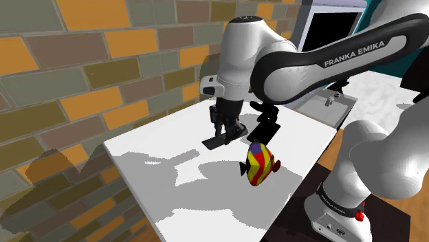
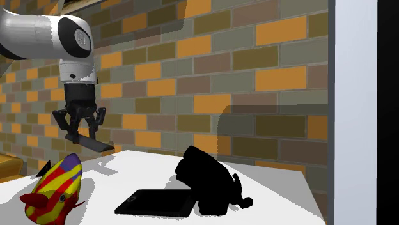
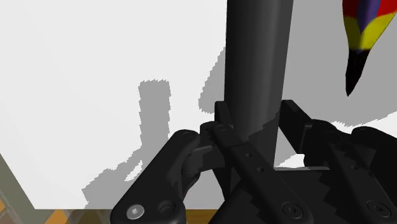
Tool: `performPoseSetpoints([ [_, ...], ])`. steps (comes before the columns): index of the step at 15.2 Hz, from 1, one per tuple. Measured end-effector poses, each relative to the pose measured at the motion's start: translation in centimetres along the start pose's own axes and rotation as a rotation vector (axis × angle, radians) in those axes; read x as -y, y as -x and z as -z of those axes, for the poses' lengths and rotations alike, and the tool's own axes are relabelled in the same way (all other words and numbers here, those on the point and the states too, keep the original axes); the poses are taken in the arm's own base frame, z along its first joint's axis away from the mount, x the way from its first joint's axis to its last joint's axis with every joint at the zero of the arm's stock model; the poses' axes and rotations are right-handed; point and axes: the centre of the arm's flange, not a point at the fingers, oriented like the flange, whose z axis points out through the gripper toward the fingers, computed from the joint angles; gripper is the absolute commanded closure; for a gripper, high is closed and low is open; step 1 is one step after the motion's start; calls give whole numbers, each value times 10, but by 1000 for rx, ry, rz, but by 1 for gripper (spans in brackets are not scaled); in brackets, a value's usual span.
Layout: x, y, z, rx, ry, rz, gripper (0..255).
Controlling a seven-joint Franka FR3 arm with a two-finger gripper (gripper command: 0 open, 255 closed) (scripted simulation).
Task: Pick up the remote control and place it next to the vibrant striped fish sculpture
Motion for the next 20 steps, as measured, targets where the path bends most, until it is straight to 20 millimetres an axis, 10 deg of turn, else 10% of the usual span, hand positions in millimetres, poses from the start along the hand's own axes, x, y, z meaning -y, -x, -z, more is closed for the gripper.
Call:
performPoseSetpoints([
  [20, 8, 2, -106, 0, 0, 0, 255],
])
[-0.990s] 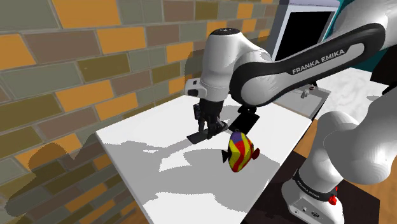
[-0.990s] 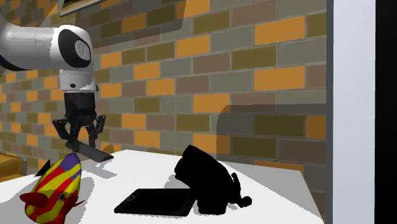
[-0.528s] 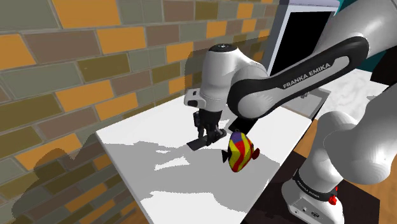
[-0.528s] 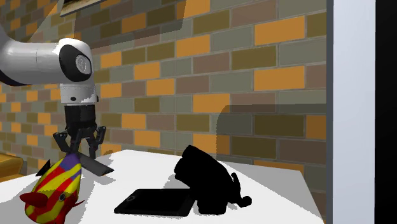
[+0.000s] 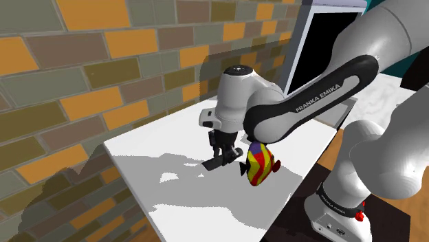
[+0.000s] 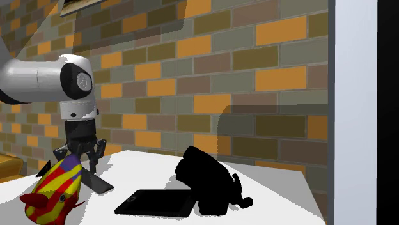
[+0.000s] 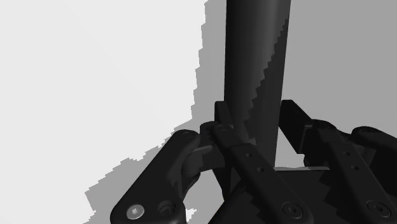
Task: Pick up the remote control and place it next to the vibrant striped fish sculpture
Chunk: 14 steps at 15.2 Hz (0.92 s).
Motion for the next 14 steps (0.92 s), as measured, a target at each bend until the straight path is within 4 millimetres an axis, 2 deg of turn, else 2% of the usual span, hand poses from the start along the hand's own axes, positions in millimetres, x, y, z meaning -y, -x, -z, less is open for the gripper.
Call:
performPoseSetpoints([
  [3, 1, -1, -16, 0, 0, 0, 255],
  [10, 2, -1, -19, -1, 1, 0, 255],
  [11, 2, -1, -19, -1, 1, 0, 0],
  [14, 2, -1, -19, -1, 1, 0, 0],
])
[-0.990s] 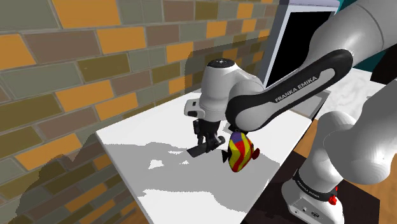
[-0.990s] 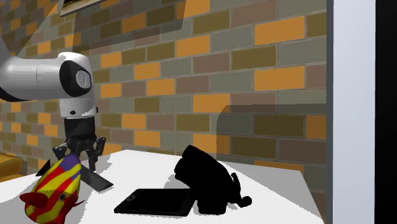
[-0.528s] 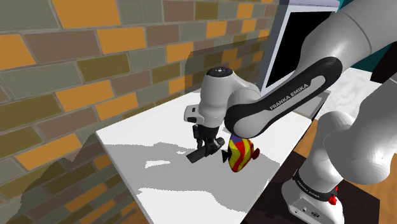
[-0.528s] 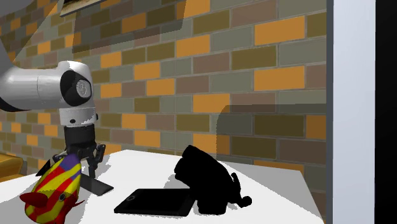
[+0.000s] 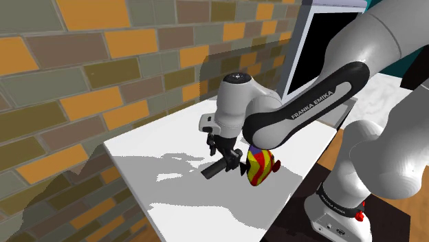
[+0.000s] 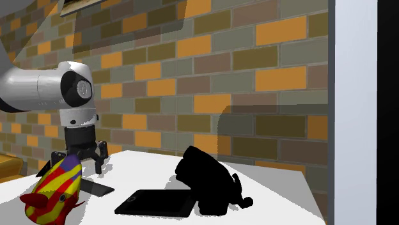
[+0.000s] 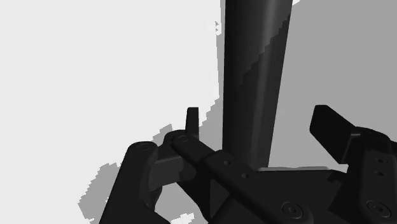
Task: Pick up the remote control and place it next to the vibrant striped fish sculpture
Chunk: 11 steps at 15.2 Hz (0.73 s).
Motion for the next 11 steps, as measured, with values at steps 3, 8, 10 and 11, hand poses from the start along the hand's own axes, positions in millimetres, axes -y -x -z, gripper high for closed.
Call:
performPoseSetpoints([
  [3, 0, 0, 0, 0, 0, 0, 0],
  [8, -1, -1, 43, -1, 2, 0, 0],
  [10, -1, -1, 48, 0, 1, 0, 0],
  [11, 0, 0, 49, 0, 0, 0, 0],
])
